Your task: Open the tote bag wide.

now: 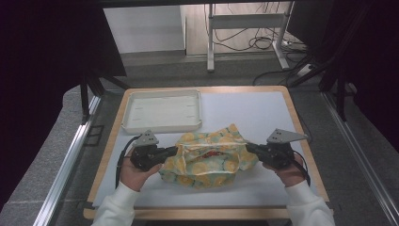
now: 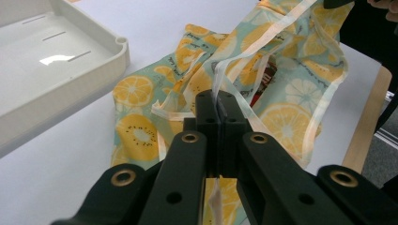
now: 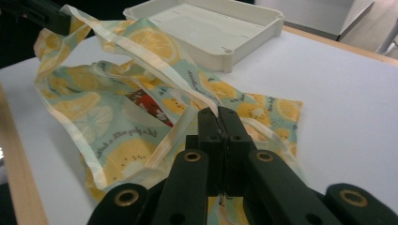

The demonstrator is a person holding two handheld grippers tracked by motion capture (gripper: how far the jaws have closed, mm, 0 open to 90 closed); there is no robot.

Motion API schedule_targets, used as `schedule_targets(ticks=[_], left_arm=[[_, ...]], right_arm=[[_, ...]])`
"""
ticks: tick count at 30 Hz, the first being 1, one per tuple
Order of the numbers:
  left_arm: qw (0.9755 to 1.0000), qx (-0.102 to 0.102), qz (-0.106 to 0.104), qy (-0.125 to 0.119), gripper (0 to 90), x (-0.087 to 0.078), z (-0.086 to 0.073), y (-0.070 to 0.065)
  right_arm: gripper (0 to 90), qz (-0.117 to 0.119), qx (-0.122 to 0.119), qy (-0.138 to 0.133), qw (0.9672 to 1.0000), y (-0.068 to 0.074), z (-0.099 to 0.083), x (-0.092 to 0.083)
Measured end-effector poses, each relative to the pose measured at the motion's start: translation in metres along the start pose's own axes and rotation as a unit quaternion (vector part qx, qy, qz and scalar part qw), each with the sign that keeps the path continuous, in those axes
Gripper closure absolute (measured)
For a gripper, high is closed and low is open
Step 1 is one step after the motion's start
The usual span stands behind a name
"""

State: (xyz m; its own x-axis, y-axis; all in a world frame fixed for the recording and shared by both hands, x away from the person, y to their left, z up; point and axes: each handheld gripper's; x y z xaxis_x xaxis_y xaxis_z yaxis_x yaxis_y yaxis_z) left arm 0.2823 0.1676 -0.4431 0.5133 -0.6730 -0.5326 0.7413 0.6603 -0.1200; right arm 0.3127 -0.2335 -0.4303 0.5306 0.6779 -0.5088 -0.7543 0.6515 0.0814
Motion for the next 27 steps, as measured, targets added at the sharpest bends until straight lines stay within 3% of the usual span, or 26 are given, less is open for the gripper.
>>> schedule_targets(ticks=[3, 16, 22, 27], left_arm=[[1.0, 0.003, -0.002, -0.005, 90.0, -0.003, 0.001, -0.004], [0.9997, 0.006, -0.02, -0.009, 90.0, -0.004, -0.006, -0.015], [0.9996, 0.004, -0.029, -0.006, 90.0, -0.005, -0.013, -0.018], [0.9993, 0.002, -0.036, -0.003, 90.0, -0.003, -0.019, -0.02]], right_arm=[[88.5, 0.012, 0.007, -0.006, 0.9999, 0.001, -0.001, -0.003], [88.1, 0.017, -0.001, -0.006, 0.9998, 0.013, -0.007, -0.011], [87.8, 0.017, 0.0, -0.001, 0.9999, 0.017, -0.016, -0.016], [87.5, 0.031, 0.004, 0.004, 0.9995, 0.016, -0.026, -0.017]])
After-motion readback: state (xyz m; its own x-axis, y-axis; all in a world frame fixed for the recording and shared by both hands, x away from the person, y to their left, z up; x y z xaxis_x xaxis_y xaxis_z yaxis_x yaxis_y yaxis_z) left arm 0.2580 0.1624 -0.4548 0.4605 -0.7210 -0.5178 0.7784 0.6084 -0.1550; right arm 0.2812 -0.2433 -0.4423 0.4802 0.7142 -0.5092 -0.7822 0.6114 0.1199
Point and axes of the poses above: each handheld gripper's, and its own axes: x roughly forward along the jaws, z roughly out of its top, y roughly to its left, and after that the axes turned 3 degrees about x, right-handed
